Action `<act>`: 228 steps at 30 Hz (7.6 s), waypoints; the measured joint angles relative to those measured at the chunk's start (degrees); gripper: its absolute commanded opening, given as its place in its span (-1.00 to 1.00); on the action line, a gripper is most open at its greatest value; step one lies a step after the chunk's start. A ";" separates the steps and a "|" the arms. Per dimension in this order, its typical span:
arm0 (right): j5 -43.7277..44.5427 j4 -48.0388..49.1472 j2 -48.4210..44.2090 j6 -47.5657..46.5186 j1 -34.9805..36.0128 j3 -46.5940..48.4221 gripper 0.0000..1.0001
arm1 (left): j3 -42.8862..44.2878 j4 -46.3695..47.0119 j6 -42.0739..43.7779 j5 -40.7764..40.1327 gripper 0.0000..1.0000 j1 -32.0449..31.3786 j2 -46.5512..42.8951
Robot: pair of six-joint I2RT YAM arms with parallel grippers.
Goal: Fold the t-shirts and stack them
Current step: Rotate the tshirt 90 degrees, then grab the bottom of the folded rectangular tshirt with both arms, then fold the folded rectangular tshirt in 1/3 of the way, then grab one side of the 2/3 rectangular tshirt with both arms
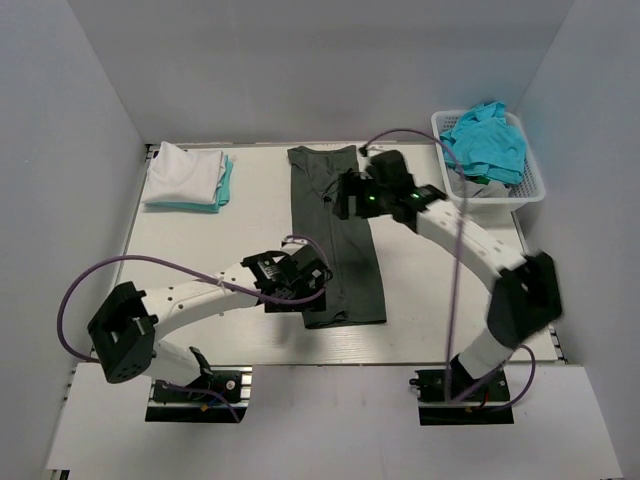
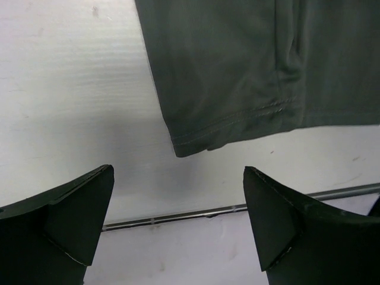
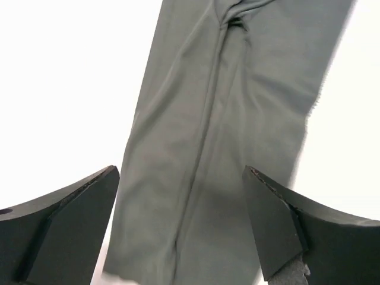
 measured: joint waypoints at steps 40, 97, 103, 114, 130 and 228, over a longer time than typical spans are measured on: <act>-15.23 -3.19 -26.80 6.95 -6.03 -47.89 0.63 | -6.71 13.03 6.32 24.90 0.21 9.16 12.20; -18.03 -12.00 -1.29 8.15 -10.19 0.11 -1.00 | 36.09 -7.65 10.49 14.40 -1.00 22.36 24.04; -18.03 -12.83 3.48 7.89 -11.45 4.15 -1.00 | 43.47 -8.68 12.33 13.18 -1.00 25.62 31.15; -18.10 -13.07 14.21 7.78 -13.57 11.91 -1.00 | 46.45 -9.35 14.27 13.14 -1.00 29.53 37.97; -20.57 -11.17 23.17 9.49 -16.00 17.40 -1.00 | 53.05 -7.41 17.31 16.61 -1.00 31.80 47.28; -33.38 -19.56 -20.06 -2.08 -14.25 -30.69 -1.00 | 11.72 -9.92 21.29 31.21 -1.00 23.96 9.33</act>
